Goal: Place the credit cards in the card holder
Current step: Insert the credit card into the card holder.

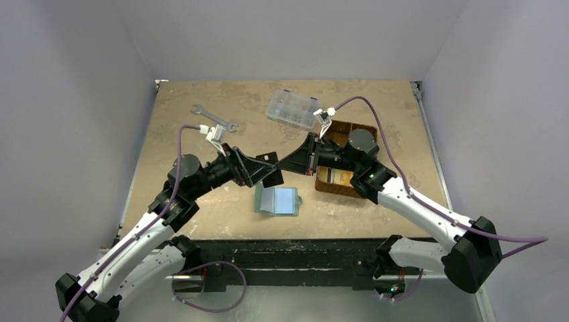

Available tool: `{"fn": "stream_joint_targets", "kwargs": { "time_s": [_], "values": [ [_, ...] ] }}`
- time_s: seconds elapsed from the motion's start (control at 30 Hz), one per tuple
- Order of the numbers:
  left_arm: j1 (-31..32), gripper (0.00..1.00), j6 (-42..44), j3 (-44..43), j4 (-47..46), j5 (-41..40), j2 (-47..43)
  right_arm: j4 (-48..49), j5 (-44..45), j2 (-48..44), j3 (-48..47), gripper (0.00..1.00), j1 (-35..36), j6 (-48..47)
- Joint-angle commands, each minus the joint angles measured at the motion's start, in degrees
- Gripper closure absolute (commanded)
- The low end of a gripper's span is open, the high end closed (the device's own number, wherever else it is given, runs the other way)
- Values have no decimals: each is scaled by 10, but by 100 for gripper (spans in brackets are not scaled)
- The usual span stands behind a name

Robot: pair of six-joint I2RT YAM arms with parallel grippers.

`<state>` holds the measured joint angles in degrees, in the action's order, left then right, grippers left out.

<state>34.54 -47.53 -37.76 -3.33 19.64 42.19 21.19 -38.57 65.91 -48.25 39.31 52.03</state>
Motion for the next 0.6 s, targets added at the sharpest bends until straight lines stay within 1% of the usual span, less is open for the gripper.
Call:
{"fn": "stream_joint_targets", "kwargs": {
  "time_s": [0.0,0.07,0.1,0.17,0.23,0.3,0.37,0.43,0.57],
  "values": [
    [-2,29,-38,14,-116,31,6,91,-13,4,4,100,0,50],
    [-2,35,-46,19,-134,39,4,105,-9,3,12,100,0,59],
    [-2,37,-47,21,-139,41,1,111,-8,0,17,100,1,63],
    [-2,37,-49,23,-141,44,-6,123,6,-9,28,100,0,81],
    [-2,33,-52,29,-141,47,-16,121,21,-18,34,100,-1,77],
    [-2,32,-59,37,-144,46,-27,122,30,-25,37,100,0,77],
    [-2,33,-64,44,-150,45,-36,121,32,-26,36,100,0,76],
    [-2,40,-72,51,-164,45,-40,127,26,-23,34,100,-1,77],
    [-2,63,-78,52,-180,55,-26,146,20,-22,41,100,-1,88]
  ]
}}
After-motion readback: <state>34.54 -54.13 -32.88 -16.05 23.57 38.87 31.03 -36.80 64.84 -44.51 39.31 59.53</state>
